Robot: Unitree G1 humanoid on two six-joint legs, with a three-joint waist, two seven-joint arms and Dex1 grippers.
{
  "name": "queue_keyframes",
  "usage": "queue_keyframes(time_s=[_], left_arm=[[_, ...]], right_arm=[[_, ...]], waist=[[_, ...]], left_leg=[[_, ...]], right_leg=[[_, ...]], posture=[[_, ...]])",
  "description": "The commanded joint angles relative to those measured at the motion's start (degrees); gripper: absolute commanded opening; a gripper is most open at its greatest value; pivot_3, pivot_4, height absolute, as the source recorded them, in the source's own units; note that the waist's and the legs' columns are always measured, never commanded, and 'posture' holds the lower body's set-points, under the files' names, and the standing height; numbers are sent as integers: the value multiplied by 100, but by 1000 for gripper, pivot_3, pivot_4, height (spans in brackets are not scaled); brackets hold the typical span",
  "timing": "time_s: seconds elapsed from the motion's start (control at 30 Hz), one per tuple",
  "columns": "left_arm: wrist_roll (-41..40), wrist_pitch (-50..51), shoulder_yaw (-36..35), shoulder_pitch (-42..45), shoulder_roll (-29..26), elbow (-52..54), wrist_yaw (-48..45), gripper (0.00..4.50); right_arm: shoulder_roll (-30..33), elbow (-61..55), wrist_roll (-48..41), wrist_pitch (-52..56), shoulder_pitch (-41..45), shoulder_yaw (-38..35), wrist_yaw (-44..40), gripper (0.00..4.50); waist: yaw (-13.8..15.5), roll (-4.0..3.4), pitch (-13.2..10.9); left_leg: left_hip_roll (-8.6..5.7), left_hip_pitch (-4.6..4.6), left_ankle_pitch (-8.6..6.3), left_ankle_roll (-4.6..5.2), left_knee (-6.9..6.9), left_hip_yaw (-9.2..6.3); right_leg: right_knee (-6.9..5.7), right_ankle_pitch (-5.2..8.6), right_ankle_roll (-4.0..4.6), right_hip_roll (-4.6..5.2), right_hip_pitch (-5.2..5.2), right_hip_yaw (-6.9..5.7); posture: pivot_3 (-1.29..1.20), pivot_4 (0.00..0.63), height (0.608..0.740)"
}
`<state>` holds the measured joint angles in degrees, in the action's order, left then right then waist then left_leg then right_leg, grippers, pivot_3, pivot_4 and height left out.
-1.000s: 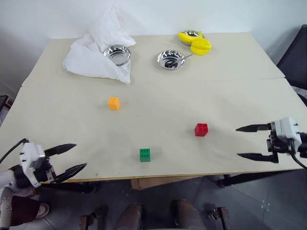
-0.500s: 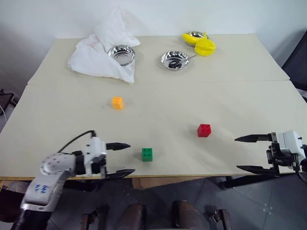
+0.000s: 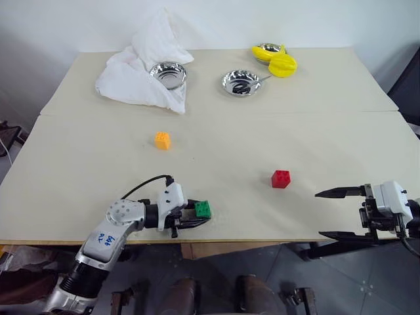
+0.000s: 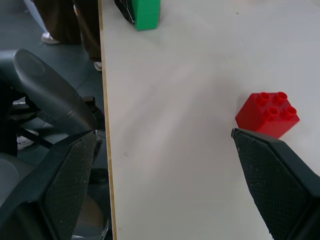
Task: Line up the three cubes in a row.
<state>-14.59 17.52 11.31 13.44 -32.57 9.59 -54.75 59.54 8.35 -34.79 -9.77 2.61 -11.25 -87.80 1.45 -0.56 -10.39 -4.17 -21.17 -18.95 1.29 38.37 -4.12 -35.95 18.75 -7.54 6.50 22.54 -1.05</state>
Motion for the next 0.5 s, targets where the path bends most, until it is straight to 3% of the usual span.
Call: queue_keyframes(time_s=[0.03, 0.2, 0.5], left_arm=[[0, -132, 63, 287, -44, -4, -248, 1498], [212, -500, 331, 1211, 271, -817, -536, 1498], [998, -2328, 778, 3745, 1643, -4623, -957, 1498]], right_arm=[[-79, -82, 26, -49, -172, -344, -45, 4500], [-101, -40, 106, -116, -523, -724, -12, 4500], [-169, -391, 88, 3, -1138, -1305, 44, 4500]], waist=[[16, 0, 0], [48, 2, -1], [129, 17, -10]], left_leg=[[0, 0, 0, 0, 1, 0], [-5, -5, 0, 1, 10, -4], [-11, -12, -1, 6, 31, 11]], right_leg=[[0, 0, 0, 0, -1, 0], [0, -1, -1, 3, -4, -4], [0, -7, -14, -23, -5, -47]], posture=[[0, 150, 740], [0, 150, 740], [0, 150, 740]])
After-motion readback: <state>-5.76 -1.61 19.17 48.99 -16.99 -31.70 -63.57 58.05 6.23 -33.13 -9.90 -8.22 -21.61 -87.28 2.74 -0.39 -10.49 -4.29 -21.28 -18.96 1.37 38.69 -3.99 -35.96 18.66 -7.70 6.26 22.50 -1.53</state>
